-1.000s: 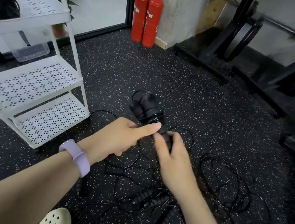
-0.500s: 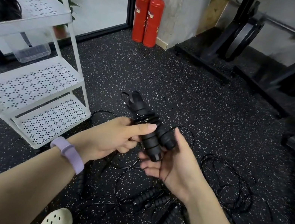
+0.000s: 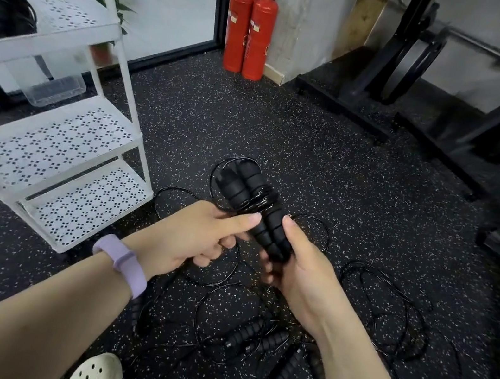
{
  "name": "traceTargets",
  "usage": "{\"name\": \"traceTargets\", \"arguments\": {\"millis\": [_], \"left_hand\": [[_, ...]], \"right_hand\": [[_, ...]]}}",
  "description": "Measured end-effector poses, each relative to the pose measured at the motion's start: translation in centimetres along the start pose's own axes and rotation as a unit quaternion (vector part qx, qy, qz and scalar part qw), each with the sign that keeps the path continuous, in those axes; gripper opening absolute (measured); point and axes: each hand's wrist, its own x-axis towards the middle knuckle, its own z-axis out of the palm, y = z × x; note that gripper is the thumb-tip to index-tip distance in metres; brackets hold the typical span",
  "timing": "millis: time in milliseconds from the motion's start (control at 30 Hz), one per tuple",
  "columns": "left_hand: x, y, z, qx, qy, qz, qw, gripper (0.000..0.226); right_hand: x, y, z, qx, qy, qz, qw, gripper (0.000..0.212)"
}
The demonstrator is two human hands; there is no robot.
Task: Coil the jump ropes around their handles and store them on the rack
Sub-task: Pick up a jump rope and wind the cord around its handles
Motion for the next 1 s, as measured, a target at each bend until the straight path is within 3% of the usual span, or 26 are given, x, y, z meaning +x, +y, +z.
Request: {"name": "traceTargets", "arguments": {"millis": [133, 300, 367, 500, 533, 600, 700, 767, 867, 1000], "left_hand": [[0.3, 0.2, 0.3, -0.039, 0.027, -0.049, 0.998, 0.072], [0.5, 0.2, 0.9, -0.032, 0.048, -0.063, 0.996, 0.067], [0.5, 0.2, 1.0, -0.037, 0.060, -0.061, 0.996, 0.066], [0.6, 0.2, 0.9, -0.064, 0.070, -0.029, 0.995, 0.051], [0.6, 0.1, 0.8, -0.067, 0.070, -0.018, 0.995, 0.045], [0.5, 0.0, 0.6, -0.067, 0.063, -0.001, 0.996, 0.041], [0.3, -0.1, 0.4, -0.053, 0.039, 0.017, 0.998, 0.039], [0.1, -0.1, 0.4, -0.035, 0.022, 0.032, 0.999, 0.036], [-0.1, 0.1, 0.6, -0.022, -0.008, 0.061, 0.998, 0.027], [-0.1, 0.3, 0.7, -0.027, -0.023, 0.105, 0.994, 0.038]], "right_hand": [[-0.4, 0.2, 0.3, -0.095, 0.053, -0.068, 0.992, 0.044], [-0.4, 0.9, 0.5, -0.279, 0.119, -0.160, 0.939, 0.024], [-0.4, 1.0, 0.8, -0.329, 0.134, -0.192, 0.915, 0.028], [-0.2, 2.1, 1.5, -0.478, 0.146, -0.287, 0.817, 0.049], [-0.2, 2.3, 1.7, -0.480, 0.149, -0.293, 0.813, 0.052], [-0.4, 2.1, 1.7, -0.421, 0.144, -0.266, 0.855, 0.054], [-0.7, 1.0, 1.2, -0.230, 0.097, -0.170, 0.953, 0.050], [-0.7, 0.3, 0.9, -0.063, -0.002, -0.057, 0.996, 0.072], [-0.9, -0.5, 0.2, 0.051, -0.107, 0.071, 0.990, 0.073], [-0.8, -0.4, -0.4, 0.111, -0.177, 0.078, 0.975, 0.056]]}}
